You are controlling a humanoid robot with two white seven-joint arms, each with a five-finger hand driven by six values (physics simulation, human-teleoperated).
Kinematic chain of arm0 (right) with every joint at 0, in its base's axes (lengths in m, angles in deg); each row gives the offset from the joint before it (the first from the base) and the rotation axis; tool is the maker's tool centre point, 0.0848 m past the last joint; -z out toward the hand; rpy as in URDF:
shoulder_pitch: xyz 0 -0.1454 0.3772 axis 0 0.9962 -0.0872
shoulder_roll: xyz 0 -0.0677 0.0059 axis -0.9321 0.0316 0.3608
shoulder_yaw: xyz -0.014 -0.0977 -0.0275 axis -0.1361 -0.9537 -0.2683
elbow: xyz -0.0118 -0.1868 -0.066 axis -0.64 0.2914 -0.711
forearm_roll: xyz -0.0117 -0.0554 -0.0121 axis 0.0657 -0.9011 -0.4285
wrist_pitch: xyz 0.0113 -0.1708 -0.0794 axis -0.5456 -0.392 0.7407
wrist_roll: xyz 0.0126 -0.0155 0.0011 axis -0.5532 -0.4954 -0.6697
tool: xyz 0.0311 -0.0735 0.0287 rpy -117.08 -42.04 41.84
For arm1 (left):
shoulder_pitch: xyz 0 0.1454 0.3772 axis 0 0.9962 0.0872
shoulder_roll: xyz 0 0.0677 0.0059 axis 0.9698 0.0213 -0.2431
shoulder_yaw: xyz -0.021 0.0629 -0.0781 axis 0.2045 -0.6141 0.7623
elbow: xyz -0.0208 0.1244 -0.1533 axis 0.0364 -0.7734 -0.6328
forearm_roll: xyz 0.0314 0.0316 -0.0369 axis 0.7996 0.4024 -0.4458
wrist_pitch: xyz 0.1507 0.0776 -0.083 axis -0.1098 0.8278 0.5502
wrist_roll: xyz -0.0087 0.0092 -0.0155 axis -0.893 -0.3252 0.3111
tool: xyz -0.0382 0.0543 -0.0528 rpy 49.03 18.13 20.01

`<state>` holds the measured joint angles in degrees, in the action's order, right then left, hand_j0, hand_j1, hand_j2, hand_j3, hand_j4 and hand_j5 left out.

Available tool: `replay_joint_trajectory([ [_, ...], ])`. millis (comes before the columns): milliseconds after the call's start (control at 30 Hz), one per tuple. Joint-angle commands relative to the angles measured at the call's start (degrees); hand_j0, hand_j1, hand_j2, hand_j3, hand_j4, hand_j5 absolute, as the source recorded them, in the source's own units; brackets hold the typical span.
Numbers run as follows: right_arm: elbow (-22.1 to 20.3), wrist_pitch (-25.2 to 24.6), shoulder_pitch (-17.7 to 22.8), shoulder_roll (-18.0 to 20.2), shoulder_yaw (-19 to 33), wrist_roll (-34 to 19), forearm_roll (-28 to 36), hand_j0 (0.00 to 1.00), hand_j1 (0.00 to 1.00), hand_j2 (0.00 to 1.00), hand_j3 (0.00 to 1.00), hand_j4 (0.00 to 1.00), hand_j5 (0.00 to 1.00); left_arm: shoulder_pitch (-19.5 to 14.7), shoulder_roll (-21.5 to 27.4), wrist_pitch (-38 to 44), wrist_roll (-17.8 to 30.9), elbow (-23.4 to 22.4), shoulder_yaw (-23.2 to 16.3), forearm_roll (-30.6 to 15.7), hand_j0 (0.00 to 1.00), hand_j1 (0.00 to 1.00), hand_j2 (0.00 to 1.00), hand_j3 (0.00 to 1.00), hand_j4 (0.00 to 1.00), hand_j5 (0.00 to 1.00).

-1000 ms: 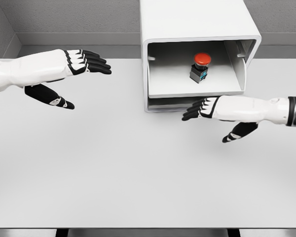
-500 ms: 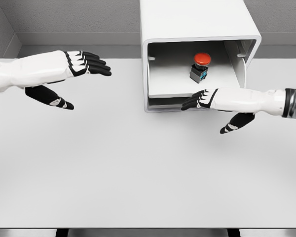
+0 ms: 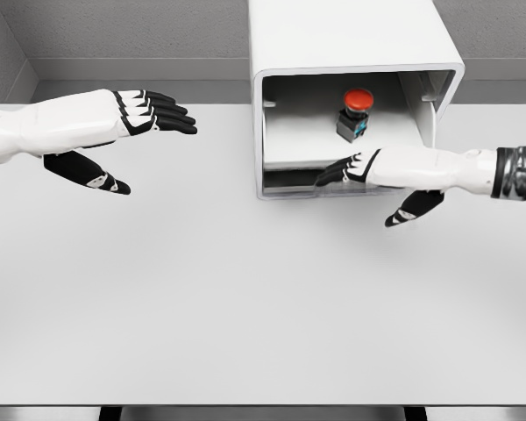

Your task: Slide open multi-storey tabletop storage cabinets and put open load switch and slide close multi-storey tabletop storage cabinets

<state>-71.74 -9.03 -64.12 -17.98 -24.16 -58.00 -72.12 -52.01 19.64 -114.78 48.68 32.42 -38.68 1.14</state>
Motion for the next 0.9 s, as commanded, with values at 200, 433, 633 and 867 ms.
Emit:
replay_joint_trajectory([
  [200, 6.3, -0.2, -2.0, -3.8, -1.8, 0.0, -1.5, 1.0, 1.0, 1.0, 1.0, 1.0, 1.0, 0.2, 0.1, 0.2, 0.0, 0.1, 0.2, -0.5, 1.0, 1.0, 1.0, 1.0, 1.0, 1.0],
  [433, -7.3, -0.2, -1.2, 4.1, -1.5, 0.0, -1.3, 1.0, 1.0, 1.0, 1.0, 1.0, 1.0, 0.2, 0.1, 0.2, 0.0, 0.0, 0.2, -0.4, 1.0, 1.0, 1.0, 1.0, 1.0, 1.0],
  [633, -7.2, -0.2, 2.5, 11.7, -1.3, 2.9, 3.6, 1.0, 1.0, 1.0, 1.0, 1.0, 1.0, 0.7, 1.4, 0.2, 0.0, -0.1, 0.0, -0.5, 1.0, 1.0, 1.0, 1.0, 1.0, 1.0],
  [867, -7.0, -0.2, 4.2, 13.5, -1.1, 2.9, 7.2, 1.0, 1.0, 1.0, 1.0, 1.0, 1.0, 2.2, 1.4, 0.2, 0.0, -0.5, -0.1, -0.3, 1.0, 1.0, 1.0, 1.0, 1.0, 1.0],
])
